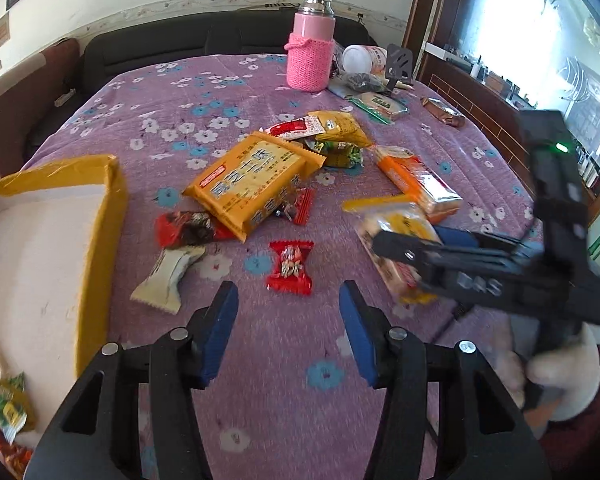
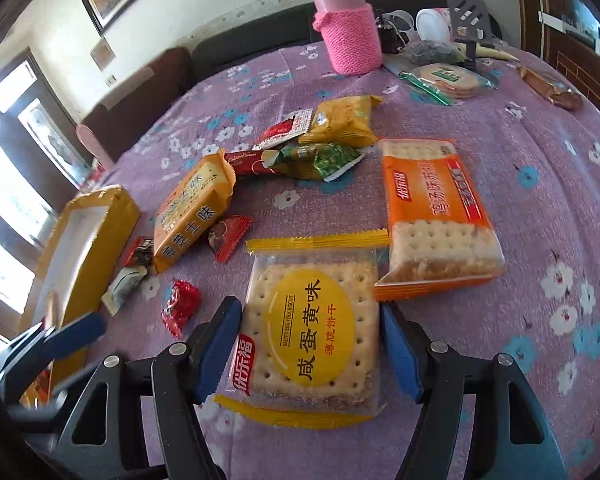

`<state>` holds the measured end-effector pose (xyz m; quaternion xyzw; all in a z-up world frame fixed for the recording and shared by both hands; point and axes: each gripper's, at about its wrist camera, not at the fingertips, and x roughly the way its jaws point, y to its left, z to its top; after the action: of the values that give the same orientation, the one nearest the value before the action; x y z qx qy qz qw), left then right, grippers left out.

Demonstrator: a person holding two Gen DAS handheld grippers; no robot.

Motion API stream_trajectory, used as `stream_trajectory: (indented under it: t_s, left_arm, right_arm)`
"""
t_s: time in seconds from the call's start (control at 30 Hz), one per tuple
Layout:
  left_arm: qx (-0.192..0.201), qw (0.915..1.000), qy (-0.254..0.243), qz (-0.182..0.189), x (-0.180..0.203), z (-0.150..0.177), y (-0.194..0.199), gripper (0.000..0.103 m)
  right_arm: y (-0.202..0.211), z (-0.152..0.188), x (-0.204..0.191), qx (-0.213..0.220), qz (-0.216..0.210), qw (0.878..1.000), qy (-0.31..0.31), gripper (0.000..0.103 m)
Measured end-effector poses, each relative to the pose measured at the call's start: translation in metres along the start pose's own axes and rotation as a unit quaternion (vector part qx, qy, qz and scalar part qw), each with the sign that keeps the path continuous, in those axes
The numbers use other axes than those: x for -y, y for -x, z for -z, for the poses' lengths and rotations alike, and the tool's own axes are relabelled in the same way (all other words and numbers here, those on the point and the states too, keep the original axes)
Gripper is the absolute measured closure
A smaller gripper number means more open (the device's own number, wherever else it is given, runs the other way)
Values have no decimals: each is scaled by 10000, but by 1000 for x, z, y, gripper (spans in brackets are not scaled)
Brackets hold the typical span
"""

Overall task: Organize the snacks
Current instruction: 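Grasp the yellow cracker pack with the right tool while the left tool grasps a red candy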

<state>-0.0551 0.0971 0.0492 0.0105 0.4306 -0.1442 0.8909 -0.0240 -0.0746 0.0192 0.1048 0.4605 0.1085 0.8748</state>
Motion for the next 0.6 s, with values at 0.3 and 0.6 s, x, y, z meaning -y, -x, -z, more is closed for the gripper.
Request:
stream_trajectory:
  t_s: [0.3,0.6]
  left_arm:
    - [-303,9987,-397,-39,17,-12,-51,72]
    - [-55,9996,-204,-180,8,-10,-35,82]
  right_arm:
    - [3,-1,6,122,-134,9998,-31,33]
    - [5,1,10,161,-251,9995,-78,33]
